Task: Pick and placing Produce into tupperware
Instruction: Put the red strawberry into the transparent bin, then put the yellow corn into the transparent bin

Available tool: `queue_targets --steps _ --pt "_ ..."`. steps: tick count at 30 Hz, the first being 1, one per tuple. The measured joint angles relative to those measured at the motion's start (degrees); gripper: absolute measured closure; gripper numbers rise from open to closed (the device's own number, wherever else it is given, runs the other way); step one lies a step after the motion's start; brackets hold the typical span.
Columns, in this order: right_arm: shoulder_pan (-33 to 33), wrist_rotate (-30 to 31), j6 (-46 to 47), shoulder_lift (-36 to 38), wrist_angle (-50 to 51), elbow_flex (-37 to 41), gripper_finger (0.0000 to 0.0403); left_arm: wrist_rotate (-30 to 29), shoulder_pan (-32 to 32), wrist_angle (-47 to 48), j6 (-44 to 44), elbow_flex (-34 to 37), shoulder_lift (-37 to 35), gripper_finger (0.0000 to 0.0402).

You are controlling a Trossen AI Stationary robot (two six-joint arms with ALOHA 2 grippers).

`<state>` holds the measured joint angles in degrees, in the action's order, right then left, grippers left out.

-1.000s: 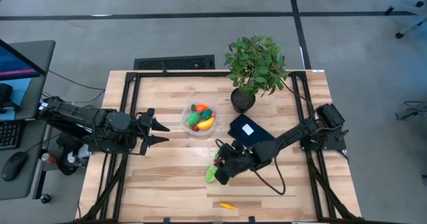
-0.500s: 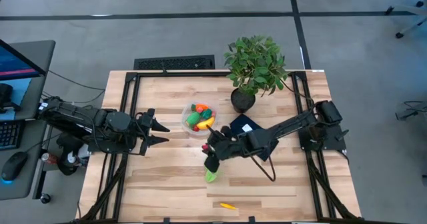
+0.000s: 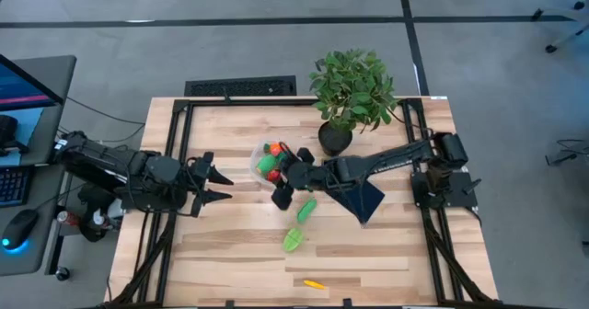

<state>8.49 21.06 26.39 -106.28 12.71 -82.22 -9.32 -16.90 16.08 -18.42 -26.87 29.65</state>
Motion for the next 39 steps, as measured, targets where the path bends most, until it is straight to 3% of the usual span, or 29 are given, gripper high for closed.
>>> queue_targets --steps 19,39 --pt "-9.4 0.0 0.1 0.0 0.0 -0.1 0.0232 -0.1 -1.2 0.0 0.7 0.0 0.0 0.0219" --pt "-9.7 0.0 0.1 0.0 0.1 -0.1 0.0237 -0.6 -1.2 0.0 1.3 0.0 0.0 0.0219"
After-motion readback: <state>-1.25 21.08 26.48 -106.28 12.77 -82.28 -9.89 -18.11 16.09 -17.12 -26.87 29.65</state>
